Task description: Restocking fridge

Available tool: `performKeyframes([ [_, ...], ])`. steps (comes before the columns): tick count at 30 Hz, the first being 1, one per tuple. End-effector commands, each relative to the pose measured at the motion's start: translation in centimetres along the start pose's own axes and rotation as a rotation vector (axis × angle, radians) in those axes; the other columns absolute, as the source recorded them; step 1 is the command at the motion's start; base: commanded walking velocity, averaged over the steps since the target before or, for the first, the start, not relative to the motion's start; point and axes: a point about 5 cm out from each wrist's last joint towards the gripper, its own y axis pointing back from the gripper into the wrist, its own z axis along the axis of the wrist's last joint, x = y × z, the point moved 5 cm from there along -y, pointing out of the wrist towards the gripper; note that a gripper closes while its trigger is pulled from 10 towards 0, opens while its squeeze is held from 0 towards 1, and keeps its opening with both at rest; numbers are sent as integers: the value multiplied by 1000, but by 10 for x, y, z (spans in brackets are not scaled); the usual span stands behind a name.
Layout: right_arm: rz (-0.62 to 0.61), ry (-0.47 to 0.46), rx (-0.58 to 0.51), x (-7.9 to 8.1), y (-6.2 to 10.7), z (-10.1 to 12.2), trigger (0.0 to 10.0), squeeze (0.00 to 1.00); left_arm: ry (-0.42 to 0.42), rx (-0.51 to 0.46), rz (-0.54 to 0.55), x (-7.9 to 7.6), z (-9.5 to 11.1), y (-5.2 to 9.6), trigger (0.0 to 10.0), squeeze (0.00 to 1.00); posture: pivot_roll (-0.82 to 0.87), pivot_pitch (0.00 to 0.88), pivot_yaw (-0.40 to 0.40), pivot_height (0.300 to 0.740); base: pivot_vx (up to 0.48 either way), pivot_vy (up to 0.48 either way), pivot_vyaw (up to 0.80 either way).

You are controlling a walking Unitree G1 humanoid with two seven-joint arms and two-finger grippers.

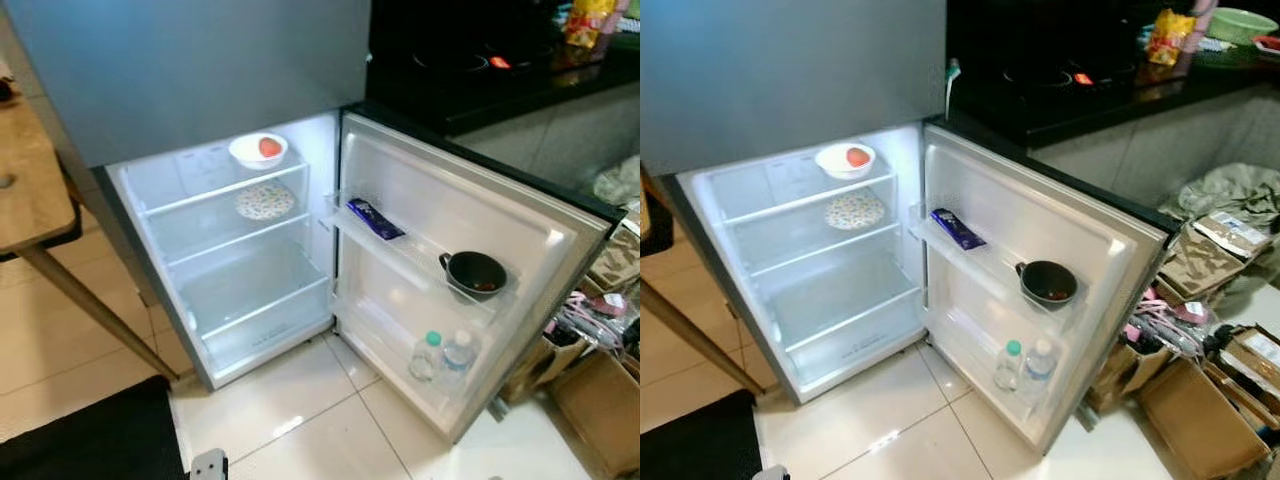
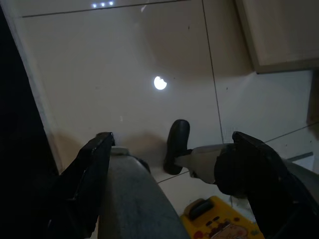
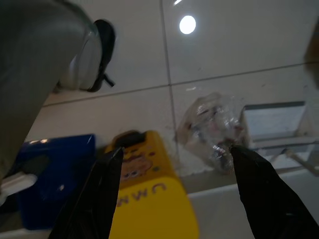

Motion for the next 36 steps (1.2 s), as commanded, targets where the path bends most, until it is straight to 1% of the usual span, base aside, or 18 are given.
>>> performKeyframes([
  [1,-37,-24,-24,-6,0,2,10000,0,13,14,0,0,-4,1,10000,0,-128,0,16,740,0,-428,0],
  [2,-65,-29,-45,-8,1,5,10000,0,14,14,-2,0,-4,1,10000,0,-128,0,16,740,0,-428,0],
  [3,-65,-29,-45,-8,1,5,10000,0,14,14,-2,0,-4,1,10000,0,-128,0,16,740,0,-428,0],
  [5,-127,-71,-99,-15,2,10,10000,0,15,15,-5,-1,-4,0,10000,0,-128,0,16,740,0,-426,0],
  [6,-127,-71,-99,-15,2,10,10000,0,15,15,-5,-1,-4,0,10000,0,-128,0,16,740,0,-424,0],
  [8,-114,-93,-129,-13,2,14,10000,0,17,16,-8,-1,-5,0,10000,0,-128,0,16,740,0,-428,0],
  [11,-97,-109,-131,-12,2,14,10000,0,18,17,-9,-1,-5,0,10000,0,-128,0,16,740,0,-428,0],
  [12,-33,-166,-141,-5,2,15,10000,0,20,17,-10,-2,-5,0,10000,0,-128,0,16,740,0,-424,0],
  [15,8,-202,-156,0,2,17,10000,0,21,17,-12,-2,-5,0,10000,0,-128,0,16,740,0,-414,0],
  [18,41,-200,-162,4,2,18,10000,0,41,11,-6,-2,-5,0,10000,0,-128,0,16,740,0,0,0],
  [25,61,-185,-167,6,2,19,10000,0,40,11,-4,-3,-5,0,10000,0,-128,0,16,740,0,0,768],
  [27,60,-195,-172,6,2,19,10000,0,39,11,-5,-3,-5,0,10000,0,-128,0,16,740,0,0,763],
  [29,41,-228,-175,4,2,18,10000,0,38,11,-5,-3,-5,0,10000,0,-133,0,17,740,0,0,0],
  [36,21,-236,-169,2,2,17,10000,0,35,11,-8,-3,-5,0,10000,0,-132,0,14,740,0,0,0],
])
